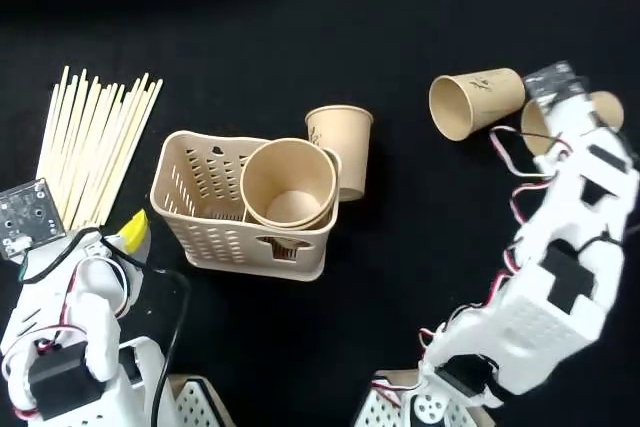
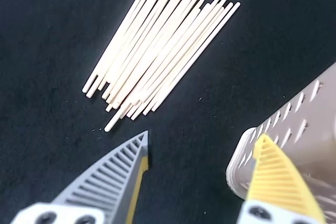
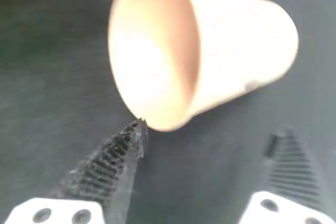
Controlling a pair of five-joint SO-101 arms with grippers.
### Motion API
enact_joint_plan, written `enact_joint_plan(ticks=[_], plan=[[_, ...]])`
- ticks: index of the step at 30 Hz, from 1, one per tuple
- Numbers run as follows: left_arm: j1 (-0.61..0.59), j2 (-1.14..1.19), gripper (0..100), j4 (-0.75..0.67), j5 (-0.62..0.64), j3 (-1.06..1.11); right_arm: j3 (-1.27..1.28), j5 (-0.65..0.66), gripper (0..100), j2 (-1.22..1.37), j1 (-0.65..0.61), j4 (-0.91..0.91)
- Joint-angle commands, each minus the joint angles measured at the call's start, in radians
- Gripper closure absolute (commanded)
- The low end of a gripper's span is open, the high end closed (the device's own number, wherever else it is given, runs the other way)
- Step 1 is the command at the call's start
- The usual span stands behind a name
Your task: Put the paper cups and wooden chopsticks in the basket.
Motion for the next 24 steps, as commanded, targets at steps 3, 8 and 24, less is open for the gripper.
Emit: enact_joint_plan(ticks=[3, 8, 24], plan=[[0.002, -0.005, 69, -0.021, 0.005, -0.002, -0.099, -0.087, 99.4, -0.036, 0.068, -0.028], [0.002, -0.005, 69, -0.021, 0.005, -0.002, -0.093, -0.144, 98.8, -0.116, 0.094, -0.021], [0.002, -0.005, 69, -0.021, 0.003, -0.002, 0.125, -0.135, 74.7, -0.39, -0.041, 0.049]])
